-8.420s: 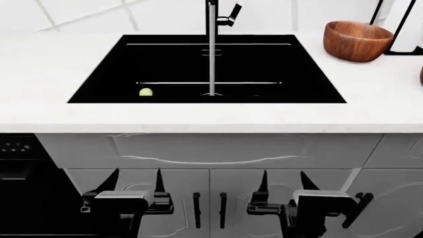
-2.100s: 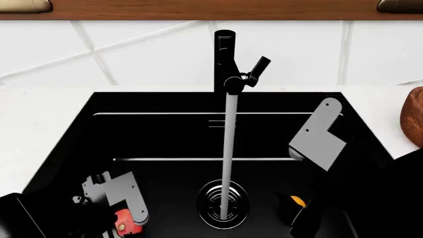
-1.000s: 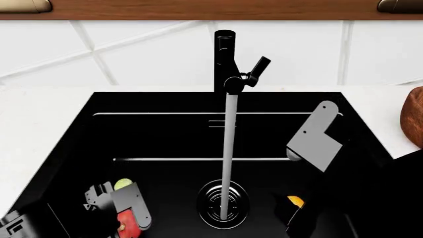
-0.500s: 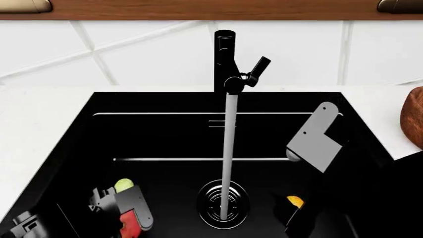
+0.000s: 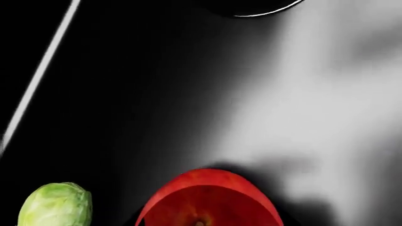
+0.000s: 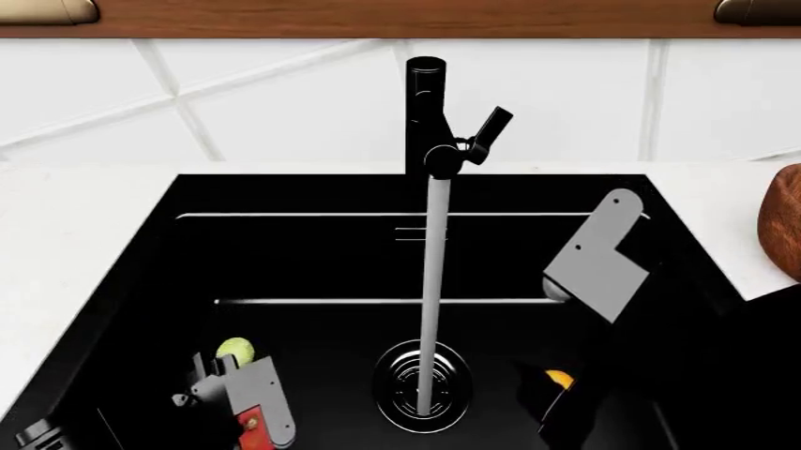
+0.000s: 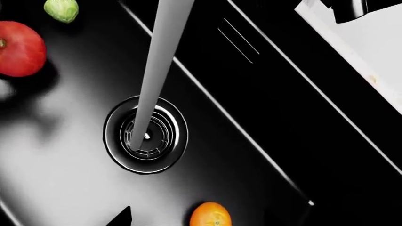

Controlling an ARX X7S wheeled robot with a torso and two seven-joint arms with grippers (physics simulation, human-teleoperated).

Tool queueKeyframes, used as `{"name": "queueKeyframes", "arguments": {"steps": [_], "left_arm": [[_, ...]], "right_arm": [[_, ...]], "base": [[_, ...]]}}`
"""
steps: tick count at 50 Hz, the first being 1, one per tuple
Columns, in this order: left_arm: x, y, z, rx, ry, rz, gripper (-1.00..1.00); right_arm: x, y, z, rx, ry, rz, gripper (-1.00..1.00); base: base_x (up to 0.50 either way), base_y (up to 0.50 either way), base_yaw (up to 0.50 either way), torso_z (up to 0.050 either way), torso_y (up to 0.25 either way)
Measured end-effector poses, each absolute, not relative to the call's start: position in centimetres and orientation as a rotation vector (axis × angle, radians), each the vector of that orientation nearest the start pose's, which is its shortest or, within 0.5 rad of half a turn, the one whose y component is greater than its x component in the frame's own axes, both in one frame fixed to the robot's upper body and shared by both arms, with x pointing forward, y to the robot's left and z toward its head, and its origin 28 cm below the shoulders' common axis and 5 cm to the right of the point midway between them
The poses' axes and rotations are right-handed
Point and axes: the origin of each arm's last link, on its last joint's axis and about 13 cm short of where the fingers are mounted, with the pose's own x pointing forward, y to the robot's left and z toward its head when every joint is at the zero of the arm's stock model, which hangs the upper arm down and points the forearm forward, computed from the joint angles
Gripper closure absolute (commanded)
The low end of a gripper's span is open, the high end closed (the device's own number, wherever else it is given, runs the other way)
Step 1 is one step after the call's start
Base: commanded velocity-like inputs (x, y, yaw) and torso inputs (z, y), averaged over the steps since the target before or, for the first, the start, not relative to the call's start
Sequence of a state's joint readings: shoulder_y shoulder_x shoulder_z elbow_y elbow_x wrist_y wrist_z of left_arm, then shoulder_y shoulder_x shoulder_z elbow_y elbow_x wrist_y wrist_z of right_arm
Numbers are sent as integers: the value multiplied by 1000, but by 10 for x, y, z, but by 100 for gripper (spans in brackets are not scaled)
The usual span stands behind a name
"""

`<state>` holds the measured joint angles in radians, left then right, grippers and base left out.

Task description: Pick the pomegranates and oranges from the sink and place them in one bowl. Place the brussel sprout in the other bowl. Then turn off the sink faucet.

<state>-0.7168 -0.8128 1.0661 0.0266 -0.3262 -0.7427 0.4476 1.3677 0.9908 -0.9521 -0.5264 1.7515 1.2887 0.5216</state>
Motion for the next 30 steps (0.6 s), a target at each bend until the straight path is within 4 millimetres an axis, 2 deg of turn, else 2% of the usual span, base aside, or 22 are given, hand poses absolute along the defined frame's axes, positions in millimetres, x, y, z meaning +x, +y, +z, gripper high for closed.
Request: {"name": "queueKeyframes", "arguments": {"steps": [13,30], "left_arm": [[265,301,102,785,576,-812,100],[270,291,132,702,191,-667,100]], "right_arm": [[205,-155,256,-604,605,574,-100],[214,-157,258,-603,552,475,-100]], "base": [[0,0,0,0,0],[0,0,0,0,0]]}}
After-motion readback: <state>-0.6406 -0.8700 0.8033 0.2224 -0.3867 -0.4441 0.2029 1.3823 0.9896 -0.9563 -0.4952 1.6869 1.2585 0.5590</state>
